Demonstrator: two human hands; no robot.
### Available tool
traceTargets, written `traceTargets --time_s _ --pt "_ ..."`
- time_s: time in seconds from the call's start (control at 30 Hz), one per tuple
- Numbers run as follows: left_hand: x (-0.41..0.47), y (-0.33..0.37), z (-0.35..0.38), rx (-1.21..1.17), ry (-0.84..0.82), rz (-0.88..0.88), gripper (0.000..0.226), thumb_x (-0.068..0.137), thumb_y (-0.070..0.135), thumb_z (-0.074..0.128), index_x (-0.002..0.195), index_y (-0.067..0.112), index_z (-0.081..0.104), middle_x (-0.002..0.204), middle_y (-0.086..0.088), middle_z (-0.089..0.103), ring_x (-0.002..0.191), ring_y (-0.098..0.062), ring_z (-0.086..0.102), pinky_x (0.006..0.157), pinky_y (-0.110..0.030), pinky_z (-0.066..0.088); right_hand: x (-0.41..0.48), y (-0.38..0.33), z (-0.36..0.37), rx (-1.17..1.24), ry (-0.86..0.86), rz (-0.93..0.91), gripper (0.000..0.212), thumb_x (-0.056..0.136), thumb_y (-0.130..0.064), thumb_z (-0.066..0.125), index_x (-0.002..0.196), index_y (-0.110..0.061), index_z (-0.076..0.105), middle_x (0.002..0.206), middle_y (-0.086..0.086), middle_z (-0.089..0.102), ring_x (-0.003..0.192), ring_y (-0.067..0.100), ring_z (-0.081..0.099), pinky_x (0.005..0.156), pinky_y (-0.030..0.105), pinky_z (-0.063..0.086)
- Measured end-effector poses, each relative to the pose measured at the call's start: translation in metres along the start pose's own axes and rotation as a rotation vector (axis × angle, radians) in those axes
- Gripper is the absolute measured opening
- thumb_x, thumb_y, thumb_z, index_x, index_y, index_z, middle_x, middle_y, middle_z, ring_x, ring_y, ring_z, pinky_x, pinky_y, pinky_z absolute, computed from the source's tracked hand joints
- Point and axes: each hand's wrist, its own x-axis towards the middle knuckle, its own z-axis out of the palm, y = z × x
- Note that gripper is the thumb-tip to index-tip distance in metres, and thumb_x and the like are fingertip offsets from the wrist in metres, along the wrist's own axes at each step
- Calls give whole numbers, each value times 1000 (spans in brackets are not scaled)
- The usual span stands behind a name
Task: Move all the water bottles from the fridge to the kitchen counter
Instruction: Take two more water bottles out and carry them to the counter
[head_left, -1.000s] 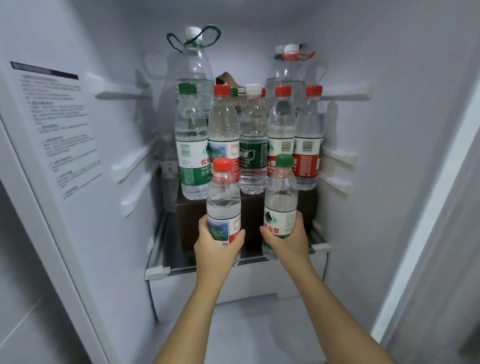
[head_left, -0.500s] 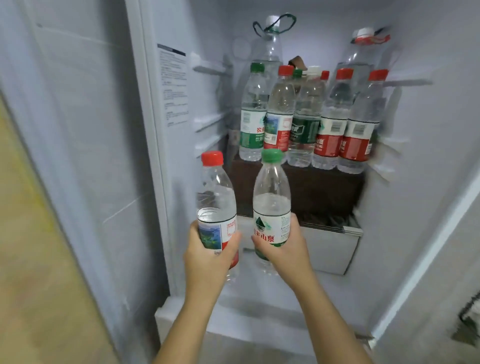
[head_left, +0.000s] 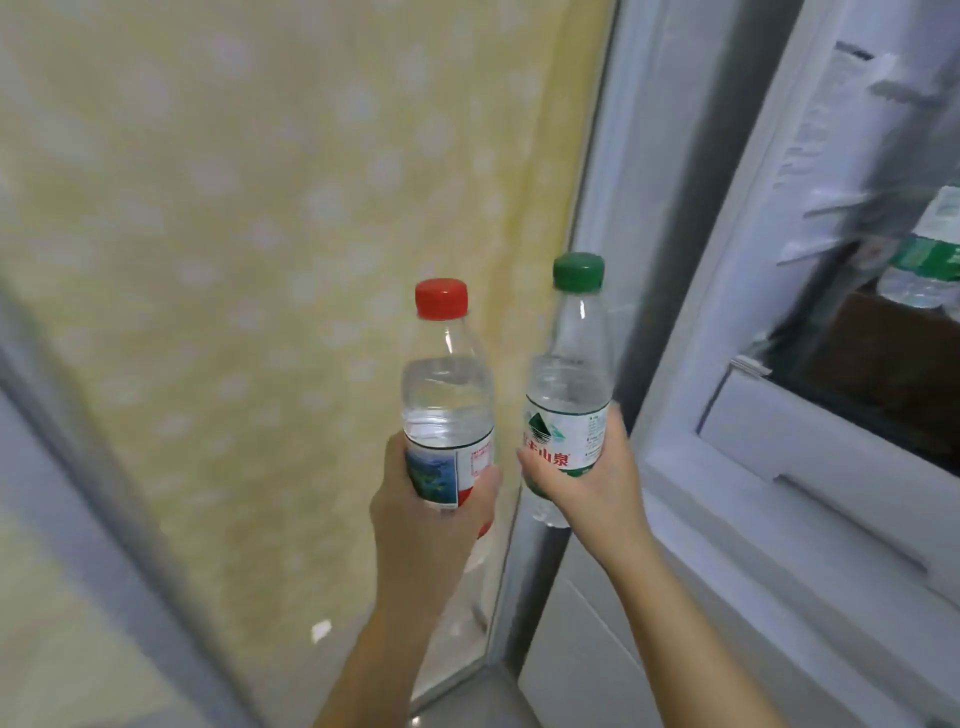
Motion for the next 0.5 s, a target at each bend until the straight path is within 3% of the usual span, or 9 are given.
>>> traceTargets --time_s 0.17,0.23,0.3,0.4,0.5 --pt "-6 -2 -112 10 198 10 52 70 8 82 108 24 51 87 20 63 73 11 63 52 -5 45 -27 -39 101 82 -221 -49 54 72 -12 83 107 -34 49 91 -27 66 86 1 66 71 23 57" --pt "-10 -4 -164 33 261 30 50 71 6 82 102 29 51 79 23 66 68 8 63 51 -6 46 -45 -57 147 148 -296 -47 54 68 -18 83 109 -34 50 92 -21 67 84 7 67 72 35 59" --pt "-16 -1 -212 72 325 46 48 70 19 84 99 33 50 81 32 65 64 7 64 51 -7 46 -65 -74 188 200 -381 -46 55 66 -23 80 111 -34 51 94 -16 68 86 11 68 73 44 60" --pt "-32 0 -291 142 409 47 48 61 48 72 102 37 49 87 32 65 68 5 66 54 -15 53 -101 -102 257 291 -484 -52 55 65 -26 80 112 -33 52 96 -13 69 85 13 69 70 42 59" --pt "-54 2 -383 234 551 22 51 62 45 77 106 36 51 92 22 68 79 2 67 57 -17 55 -152 -142 334 350 -627 -98 56 63 -33 80 111 -34 51 95 -13 68 85 15 69 67 45 60"
